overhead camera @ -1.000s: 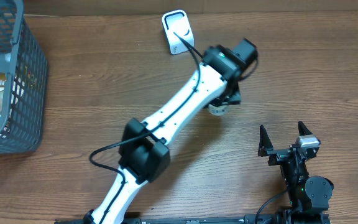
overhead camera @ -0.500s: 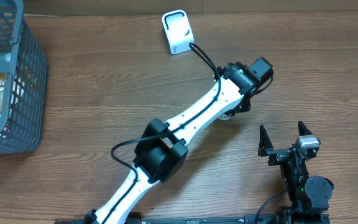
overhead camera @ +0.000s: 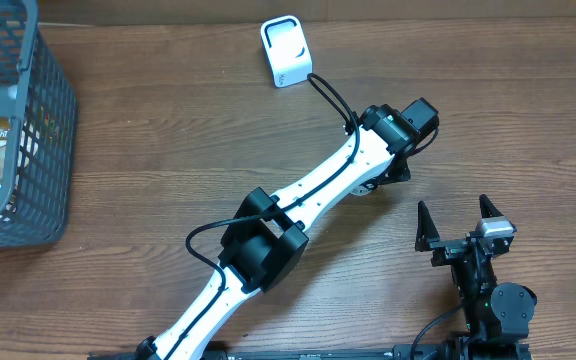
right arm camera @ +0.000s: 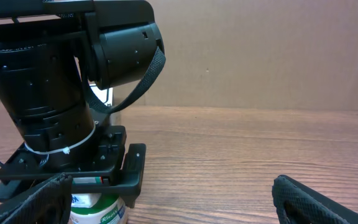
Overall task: Scan the item barcode
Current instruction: 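Set the green-capped item upright on the table and release, then reach the left gripper back into the basket and grasp a yellow bottle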
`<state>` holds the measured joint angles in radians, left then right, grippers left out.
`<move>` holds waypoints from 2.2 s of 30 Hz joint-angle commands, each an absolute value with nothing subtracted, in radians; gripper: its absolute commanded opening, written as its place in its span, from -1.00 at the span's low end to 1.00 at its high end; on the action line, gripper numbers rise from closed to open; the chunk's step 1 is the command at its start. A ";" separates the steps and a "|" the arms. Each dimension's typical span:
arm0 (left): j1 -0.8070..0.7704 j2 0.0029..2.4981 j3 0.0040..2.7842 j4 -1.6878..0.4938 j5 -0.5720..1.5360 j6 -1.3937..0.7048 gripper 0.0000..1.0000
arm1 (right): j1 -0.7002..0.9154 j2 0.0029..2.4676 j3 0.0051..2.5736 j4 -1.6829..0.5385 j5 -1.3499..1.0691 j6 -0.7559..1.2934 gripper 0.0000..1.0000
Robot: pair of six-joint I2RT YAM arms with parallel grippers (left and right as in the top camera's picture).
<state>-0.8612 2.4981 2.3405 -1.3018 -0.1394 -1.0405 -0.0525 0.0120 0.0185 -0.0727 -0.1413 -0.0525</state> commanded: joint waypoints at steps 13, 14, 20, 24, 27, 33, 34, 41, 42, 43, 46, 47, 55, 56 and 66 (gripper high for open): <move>-0.820 2.392 2.621 -1.344 -0.146 -0.715 0.99 | -0.055 0.003 0.008 -0.070 -0.131 -0.053 1.00; -0.813 2.376 2.647 -1.347 -0.156 -0.686 0.99 | -0.055 0.003 0.008 -0.070 -0.131 -0.053 1.00; -0.741 2.259 2.743 -1.366 -0.339 -0.581 0.99 | -0.055 0.003 0.008 -0.070 -0.131 -0.053 1.00; -0.657 2.151 2.748 -1.369 -0.547 -0.521 0.99 | -0.055 0.003 0.008 -0.070 -0.131 -0.054 1.00; -0.573 2.070 2.748 -1.367 -0.691 -0.514 0.99 | -0.055 0.003 0.008 -0.070 -0.131 -0.054 1.00; -0.334 1.931 2.748 -1.341 -0.796 -0.429 0.99 | -0.055 0.003 0.008 -0.070 -0.131 -0.053 1.00; -0.281 1.916 2.748 -1.341 -0.792 -0.429 0.99 | -0.055 0.003 0.008 -0.070 -0.131 -0.053 1.00; 0.071 1.904 2.743 -1.364 -0.670 -0.388 0.99 | -0.055 0.003 0.008 -0.070 -0.131 -0.053 1.00; 0.131 1.913 2.741 -1.374 -0.615 -0.388 0.99 | -0.055 0.003 0.008 -0.070 -0.131 -0.053 1.00; 0.175 1.921 2.739 -1.382 -0.573 -0.388 0.99 | -0.055 0.003 0.008 -0.070 -0.131 -0.053 1.00; 0.294 1.954 2.737 -1.405 -0.463 -0.387 0.99 | -0.055 0.003 0.008 -0.070 -0.131 -0.053 1.00; 0.332 1.967 2.737 -1.414 -0.426 -0.377 0.99 | -0.055 0.003 0.008 -0.070 -0.131 -0.053 1.00; 0.533 2.102 2.737 -1.445 -0.083 -0.096 0.99 | -0.055 0.003 0.008 -0.070 -0.131 -0.053 1.00; 0.546 2.117 2.737 -1.449 -0.051 -0.071 0.99 | -0.055 0.003 0.008 -0.070 -0.131 -0.053 1.00; 0.617 2.286 2.737 -1.470 0.144 0.138 0.99 | -0.055 0.003 0.008 -0.070 -0.131 -0.053 1.00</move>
<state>0.6098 2.2459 2.7365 -1.4700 0.0235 0.0177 -0.0525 0.0120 0.0185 -0.0731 -0.1413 -0.0525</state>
